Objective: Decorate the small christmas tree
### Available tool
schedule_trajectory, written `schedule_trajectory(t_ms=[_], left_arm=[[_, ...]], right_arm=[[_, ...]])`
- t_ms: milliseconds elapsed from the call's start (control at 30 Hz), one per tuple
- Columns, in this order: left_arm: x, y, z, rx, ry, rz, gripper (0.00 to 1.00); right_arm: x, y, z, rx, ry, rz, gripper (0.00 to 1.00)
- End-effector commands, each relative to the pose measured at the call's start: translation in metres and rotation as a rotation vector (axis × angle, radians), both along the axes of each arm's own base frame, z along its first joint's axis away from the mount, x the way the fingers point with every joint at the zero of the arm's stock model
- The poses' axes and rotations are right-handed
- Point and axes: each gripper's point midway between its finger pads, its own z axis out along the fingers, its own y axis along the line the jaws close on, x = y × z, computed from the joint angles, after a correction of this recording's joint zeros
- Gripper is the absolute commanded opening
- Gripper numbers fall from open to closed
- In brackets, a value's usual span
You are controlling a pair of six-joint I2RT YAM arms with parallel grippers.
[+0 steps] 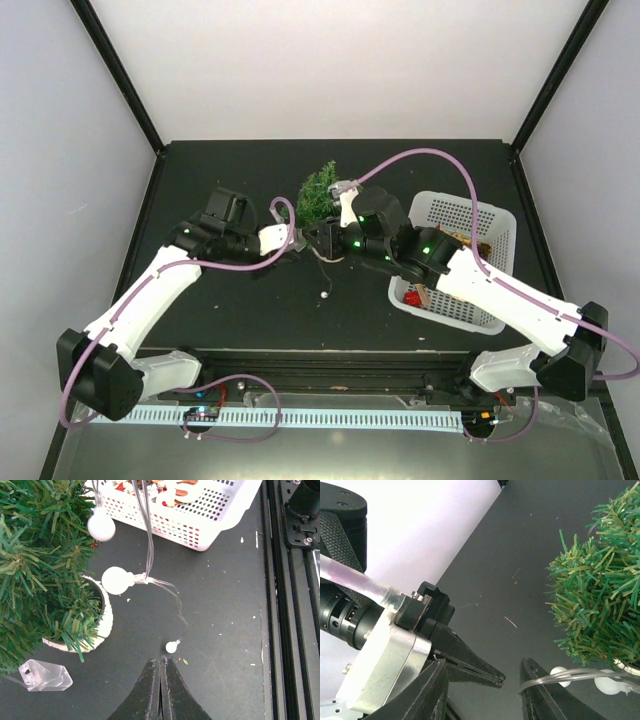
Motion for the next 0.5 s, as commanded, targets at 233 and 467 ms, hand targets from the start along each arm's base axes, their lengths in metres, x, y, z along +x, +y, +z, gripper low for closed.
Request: schedule_trajectory(t_ms=[233,467], left_arm=[[-0.002,-0.013,-0.026,-0.111,0.05,-0.029,0.11],[-0.001,-0.025,-0.026,-0.2,0.093,-0.072,0.14]], right_arm=[[-0.005,0.011,0.028,0.063,-0.016,0.044,0.41],[-0.008,0.015,0.051,0.106,-0.022,0.07,0.41]])
